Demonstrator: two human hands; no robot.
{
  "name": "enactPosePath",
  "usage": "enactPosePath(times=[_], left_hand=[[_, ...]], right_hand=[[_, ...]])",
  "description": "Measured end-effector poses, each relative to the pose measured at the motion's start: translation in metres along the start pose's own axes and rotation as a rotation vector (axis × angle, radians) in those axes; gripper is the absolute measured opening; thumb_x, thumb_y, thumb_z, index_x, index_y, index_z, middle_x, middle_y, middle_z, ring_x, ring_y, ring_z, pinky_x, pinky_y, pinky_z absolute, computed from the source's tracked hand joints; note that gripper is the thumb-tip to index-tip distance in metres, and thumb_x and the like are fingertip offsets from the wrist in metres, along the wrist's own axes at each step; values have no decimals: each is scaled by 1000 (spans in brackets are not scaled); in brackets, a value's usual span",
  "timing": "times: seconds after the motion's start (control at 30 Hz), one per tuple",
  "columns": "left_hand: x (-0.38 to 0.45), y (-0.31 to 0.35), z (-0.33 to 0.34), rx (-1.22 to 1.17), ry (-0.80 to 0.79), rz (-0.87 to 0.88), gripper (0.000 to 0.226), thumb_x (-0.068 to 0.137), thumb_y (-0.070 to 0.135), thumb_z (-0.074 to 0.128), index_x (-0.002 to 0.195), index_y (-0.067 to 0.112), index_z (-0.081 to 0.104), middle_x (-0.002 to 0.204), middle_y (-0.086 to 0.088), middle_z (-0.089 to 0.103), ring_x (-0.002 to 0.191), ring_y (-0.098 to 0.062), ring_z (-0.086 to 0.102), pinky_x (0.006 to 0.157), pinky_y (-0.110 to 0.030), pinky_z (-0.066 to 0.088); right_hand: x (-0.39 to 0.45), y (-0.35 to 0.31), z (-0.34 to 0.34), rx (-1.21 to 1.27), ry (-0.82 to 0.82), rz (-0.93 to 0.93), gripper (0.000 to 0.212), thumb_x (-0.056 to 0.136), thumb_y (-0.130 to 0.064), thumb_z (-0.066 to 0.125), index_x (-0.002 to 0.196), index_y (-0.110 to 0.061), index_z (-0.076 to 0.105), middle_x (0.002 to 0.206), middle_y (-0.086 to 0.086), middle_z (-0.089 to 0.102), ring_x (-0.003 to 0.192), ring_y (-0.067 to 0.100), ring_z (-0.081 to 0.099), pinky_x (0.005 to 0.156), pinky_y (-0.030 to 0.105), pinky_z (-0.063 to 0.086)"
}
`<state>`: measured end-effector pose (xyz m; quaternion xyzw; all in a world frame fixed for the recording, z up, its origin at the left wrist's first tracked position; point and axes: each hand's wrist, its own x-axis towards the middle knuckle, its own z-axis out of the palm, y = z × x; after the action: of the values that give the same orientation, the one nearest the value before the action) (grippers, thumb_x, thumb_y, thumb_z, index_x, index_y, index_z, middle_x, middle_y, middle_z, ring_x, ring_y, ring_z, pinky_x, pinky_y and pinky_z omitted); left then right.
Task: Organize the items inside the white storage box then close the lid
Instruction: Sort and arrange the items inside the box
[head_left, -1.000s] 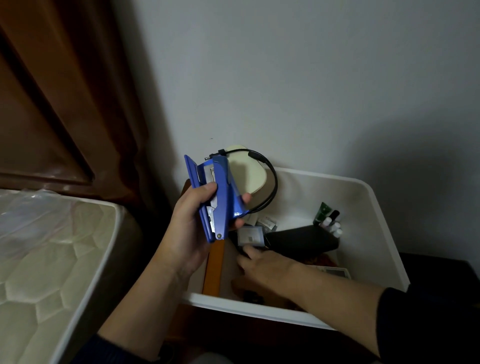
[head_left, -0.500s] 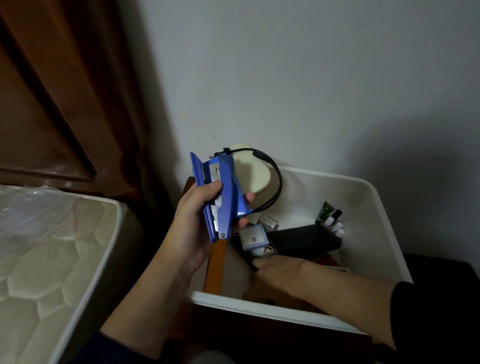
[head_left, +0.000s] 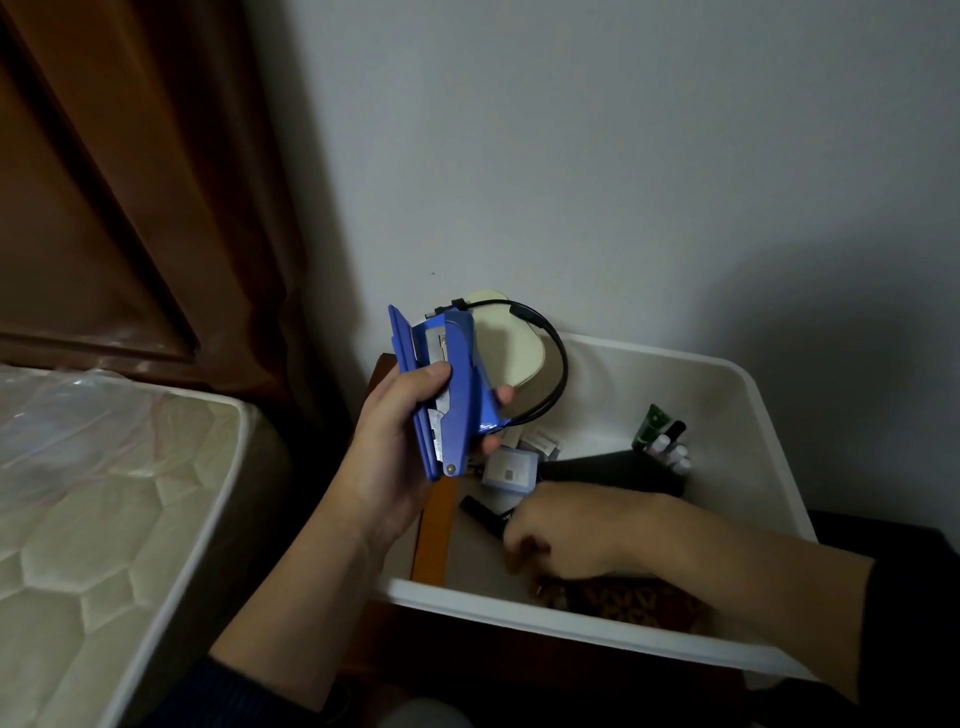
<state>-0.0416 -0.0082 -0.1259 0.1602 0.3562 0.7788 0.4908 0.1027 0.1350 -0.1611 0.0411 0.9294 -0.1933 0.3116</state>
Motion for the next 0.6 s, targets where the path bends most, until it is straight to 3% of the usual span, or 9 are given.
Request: enactPosePath(times=[0.1,0.2,0.3,0.47,0.53,0.6], left_hand=[[0,0,-1,5,-3,-9,61,96,27,64,149,3,48,136,-40,57,119,-45,69,66,-39,62],[2,-2,-3,17,-3,-18,57,97,25,62,147,2,51,130,-33,62,119,-44,70,66,-39,62],[3,-4,-3,37,-6,-10,45,98,24,61,139,6,58,124,-28,67,118,-45,71,67,-40,63],[1,-3,-3,54,-18,-14,47,98,24,60,141,4,57,124,-29,65,117,-44,71,67,-40,62],[2,-3,-4,53,-20,-15,51,99,25,60,144,2,54,126,-31,63,118,-44,70,67,-40,62],[2,-3,-5,52,-23,-15,51,99,25,61,144,2,54,125,-30,63,119,-44,70,68,-40,63]], right_hand=[[2,11,-1,43,212,45,28,101,-14,58,115,-30,76,113,-11,73,96,4,66,90,25,56],[8,18,-5,228,353,83,23,100,-17,62,109,-30,78,102,-18,72,91,-4,67,83,15,53],[13,19,-7,374,351,90,20,96,-17,66,104,-33,75,100,-19,73,81,-12,64,78,12,51],[8,3,3,70,89,-117,28,93,-20,74,119,-30,71,105,-17,60,86,-2,58,82,24,51],[4,-1,11,-183,-29,-208,17,94,-28,72,112,-27,70,96,-12,61,91,16,64,87,38,56],[1,0,21,-509,-34,-253,13,100,-32,63,103,-23,72,93,-2,68,90,23,66,91,43,53]])
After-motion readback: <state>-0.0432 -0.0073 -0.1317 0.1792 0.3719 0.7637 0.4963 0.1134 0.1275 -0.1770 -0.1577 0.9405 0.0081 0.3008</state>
